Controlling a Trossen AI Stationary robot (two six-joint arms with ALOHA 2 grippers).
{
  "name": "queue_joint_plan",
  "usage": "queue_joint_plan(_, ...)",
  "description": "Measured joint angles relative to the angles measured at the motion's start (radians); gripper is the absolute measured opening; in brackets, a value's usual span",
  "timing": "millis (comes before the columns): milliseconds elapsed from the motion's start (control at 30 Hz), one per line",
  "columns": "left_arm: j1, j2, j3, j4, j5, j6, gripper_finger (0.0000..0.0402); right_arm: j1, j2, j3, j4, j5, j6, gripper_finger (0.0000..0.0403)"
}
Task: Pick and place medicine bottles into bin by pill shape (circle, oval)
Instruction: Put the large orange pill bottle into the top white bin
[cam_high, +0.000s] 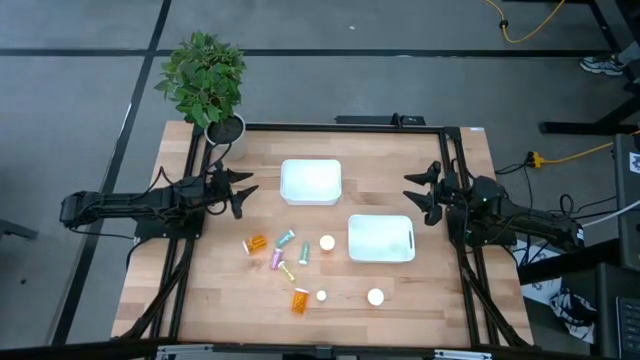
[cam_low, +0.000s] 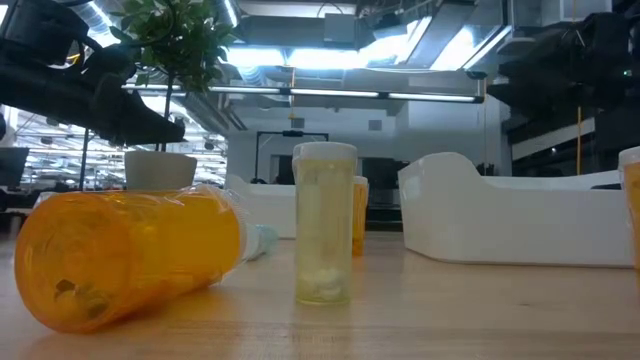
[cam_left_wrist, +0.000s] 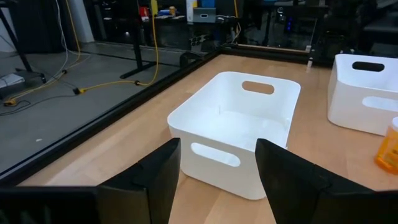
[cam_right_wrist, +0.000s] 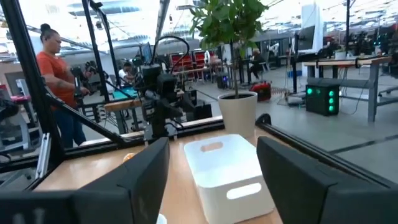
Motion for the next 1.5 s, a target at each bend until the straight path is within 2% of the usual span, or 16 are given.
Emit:
queue_joint_plan(167,0.000,0.000,0.000,0.000,0.000,0.000,0.0202,0.000,0.000,0.000,-0.028,0.000,0.031,0.0247)
queue_joint_plan(233,0.000,0.000,0.000,0.000,0.000,0.000,0.0202,0.000,0.000,0.000,-0.034,-0.014,0.094,0.0244)
queue_joint_plan(367,0.000,0.000,0.000,0.000,0.000,0.000,0.0202,0.000,0.001,0.000,0.010,-0.152,0.184,0.0239)
queue_joint_plan(433,0.000,0.000,0.000,0.000,0.000,0.000,0.0202,0.001,0.003,0.023,0.036,-0.195,0.187,0.0236)
queue_joint_plan(600,0.000,0.000,0.000,0.000,0.000,0.000,0.0202,0.022,0.079,0.144,0.034,-0.208,0.141,0.0231)
queue_joint_plan(767,0.000,0.000,0.000,0.000,0.000,0.000,0.0202,0.053,0.299,0.307,-0.031,-0.203,0.100,0.0231)
queue_joint_plan(967,0.000,0.000,0.000,0.000,0.000,0.000,0.0202,0.097,0.676,0.533,-0.204,-0.193,0.125,0.0231)
queue_joint_plan(1267,0.000,0.000,0.000,0.000,0.000,0.000,0.0202,0.181,1.163,0.922,-0.386,-0.192,-0.149,0.0231)
queue_joint_plan(1500,0.000,0.000,0.000,0.000,0.000,0.000,0.0202,0.247,1.449,1.160,-0.583,-0.192,-0.288,0.0231)
